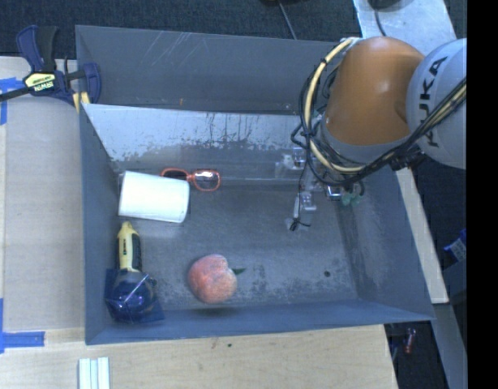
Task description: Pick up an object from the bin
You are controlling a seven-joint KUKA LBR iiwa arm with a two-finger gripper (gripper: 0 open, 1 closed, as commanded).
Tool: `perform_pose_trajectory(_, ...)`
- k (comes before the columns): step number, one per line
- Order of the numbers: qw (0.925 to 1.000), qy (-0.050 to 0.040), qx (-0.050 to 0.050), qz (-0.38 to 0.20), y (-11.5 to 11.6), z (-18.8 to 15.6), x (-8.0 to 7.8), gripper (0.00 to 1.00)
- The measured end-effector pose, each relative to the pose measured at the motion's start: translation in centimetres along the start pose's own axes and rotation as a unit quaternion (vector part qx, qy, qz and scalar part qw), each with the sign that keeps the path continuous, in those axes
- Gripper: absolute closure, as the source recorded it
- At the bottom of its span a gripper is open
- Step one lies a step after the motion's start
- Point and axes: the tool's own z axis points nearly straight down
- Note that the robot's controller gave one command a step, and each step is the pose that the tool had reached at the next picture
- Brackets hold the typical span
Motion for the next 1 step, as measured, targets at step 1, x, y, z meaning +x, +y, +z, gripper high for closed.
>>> perform_pose_trajectory(1, 1.0000, -0.0041, 0.000, 0.000, 0.00, -0.51, -0.13, 0.00)
